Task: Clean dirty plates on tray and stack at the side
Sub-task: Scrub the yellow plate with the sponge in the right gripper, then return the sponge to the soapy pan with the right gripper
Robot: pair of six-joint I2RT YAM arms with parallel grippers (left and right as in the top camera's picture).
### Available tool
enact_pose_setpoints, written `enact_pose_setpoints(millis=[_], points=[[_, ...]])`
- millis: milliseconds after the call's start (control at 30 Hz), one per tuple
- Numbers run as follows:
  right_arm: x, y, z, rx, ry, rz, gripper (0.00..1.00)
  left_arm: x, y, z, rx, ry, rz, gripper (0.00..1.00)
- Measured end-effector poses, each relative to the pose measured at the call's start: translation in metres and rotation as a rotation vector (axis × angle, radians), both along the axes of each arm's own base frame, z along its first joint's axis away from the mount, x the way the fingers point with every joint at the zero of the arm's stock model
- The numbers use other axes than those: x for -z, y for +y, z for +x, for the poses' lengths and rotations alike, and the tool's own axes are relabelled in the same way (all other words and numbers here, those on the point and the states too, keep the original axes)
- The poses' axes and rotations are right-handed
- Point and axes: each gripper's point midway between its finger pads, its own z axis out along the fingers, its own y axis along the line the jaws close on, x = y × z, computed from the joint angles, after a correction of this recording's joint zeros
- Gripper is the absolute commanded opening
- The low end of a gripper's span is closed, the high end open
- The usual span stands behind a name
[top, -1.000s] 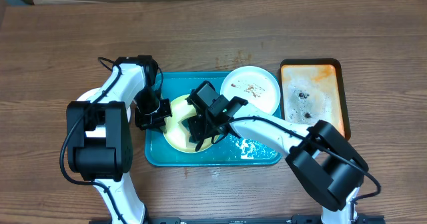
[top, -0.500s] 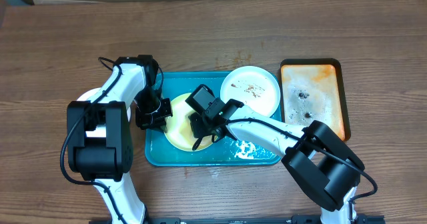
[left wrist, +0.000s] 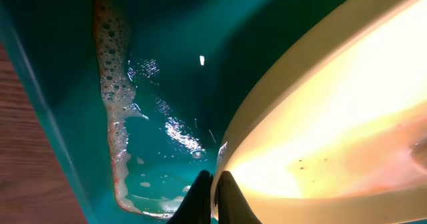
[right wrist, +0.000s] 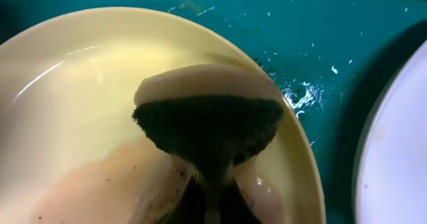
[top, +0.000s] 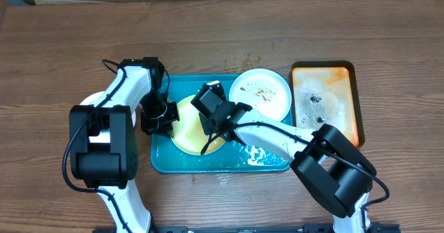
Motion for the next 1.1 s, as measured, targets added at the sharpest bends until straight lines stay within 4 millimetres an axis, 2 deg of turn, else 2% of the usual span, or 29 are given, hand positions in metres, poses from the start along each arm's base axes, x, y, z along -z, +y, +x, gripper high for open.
enact_pose_setpoints(millis=[200,300,400,467,533,633,667,700,833,967,1100], points=[[-0.017,-0.002,0.008,-0.021,-0.041,-0.013,0.04,0.000,0.000,-0.001,0.001,0.004,0.001,0.04],[-0.041,-0.009,0.013,-0.009,-0.071,0.002,0.04,0.000,0.000,-0.001,0.001,0.005,0.001,0.04],[-0.071,-0.024,0.016,0.012,-0.091,0.010,0.04,0.000,0.000,-0.001,0.001,0.006,0.001,0.04],[-0.084,-0.036,0.016,0.031,-0.088,0.001,0.04,0.000,0.000,-0.001,0.001,0.006,0.001,0.04],[-0.088,-0.054,0.014,0.059,-0.061,-0.027,0.04,0.000,0.000,-0.001,0.001,0.006,0.001,0.04],[-0.081,-0.091,0.012,0.126,0.014,-0.093,0.04,0.000,0.000,-0.001,0.001,0.006,0.001,0.04],[-0.080,-0.097,0.012,0.136,0.025,-0.102,0.04,0.000,0.000,-0.001,0.001,0.006,0.001,0.04],[-0.075,-0.115,0.011,0.174,0.064,-0.132,0.04,0.000,0.000,-0.001,0.001,0.006,0.001,0.04],[-0.069,-0.166,0.015,0.296,0.145,-0.178,0.04,0.000,0.000,-0.001,0.001,0.006,0.001,0.04],[-0.065,-0.208,0.022,0.416,0.206,-0.163,0.04,-0.001,0.000,-0.001,0.001,0.006,0.001,0.04],[-0.063,-0.241,0.030,0.497,0.256,-0.102,0.04,-0.005,0.002,0.000,0.002,-0.010,0.009,0.04]])
